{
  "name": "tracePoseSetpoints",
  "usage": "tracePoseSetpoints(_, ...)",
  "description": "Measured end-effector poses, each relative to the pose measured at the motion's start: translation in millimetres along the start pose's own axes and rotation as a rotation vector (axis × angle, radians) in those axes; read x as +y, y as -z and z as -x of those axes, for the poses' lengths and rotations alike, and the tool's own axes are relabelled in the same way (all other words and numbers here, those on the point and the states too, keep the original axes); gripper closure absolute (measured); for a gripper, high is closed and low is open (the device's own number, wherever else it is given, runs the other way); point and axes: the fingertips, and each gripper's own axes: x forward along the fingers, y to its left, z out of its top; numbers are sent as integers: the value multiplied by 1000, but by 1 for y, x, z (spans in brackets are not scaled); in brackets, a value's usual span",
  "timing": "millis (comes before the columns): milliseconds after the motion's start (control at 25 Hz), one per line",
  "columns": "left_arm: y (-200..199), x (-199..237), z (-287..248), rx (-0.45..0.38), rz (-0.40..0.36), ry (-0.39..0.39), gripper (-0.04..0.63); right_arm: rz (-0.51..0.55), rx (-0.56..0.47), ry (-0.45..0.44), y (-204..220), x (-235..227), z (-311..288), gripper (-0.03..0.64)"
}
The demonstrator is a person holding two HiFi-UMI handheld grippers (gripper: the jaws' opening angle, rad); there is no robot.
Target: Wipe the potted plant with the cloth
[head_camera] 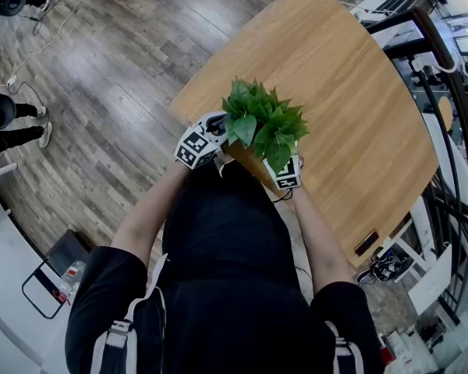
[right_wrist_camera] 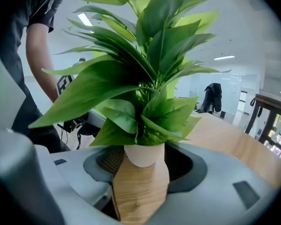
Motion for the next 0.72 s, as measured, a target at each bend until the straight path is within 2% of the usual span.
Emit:
tracePoseSetpoints(240, 13, -23, 3, 23, -7, 56, 436, -22, 2, 25, 0, -1, 0, 363)
tracePoseSetpoints(400, 12, -17, 6, 11, 10, 25, 436, -20, 11, 2, 5, 10, 2, 363)
tracePoseSetpoints(600, 6, 5, 9, -9, 33, -19, 436, 65, 12, -117, 7, 33, 12, 362)
tracePoseSetpoints(720, 5, 15, 10, -9, 43, -40, 436, 36, 10, -110, 10, 22, 12, 362)
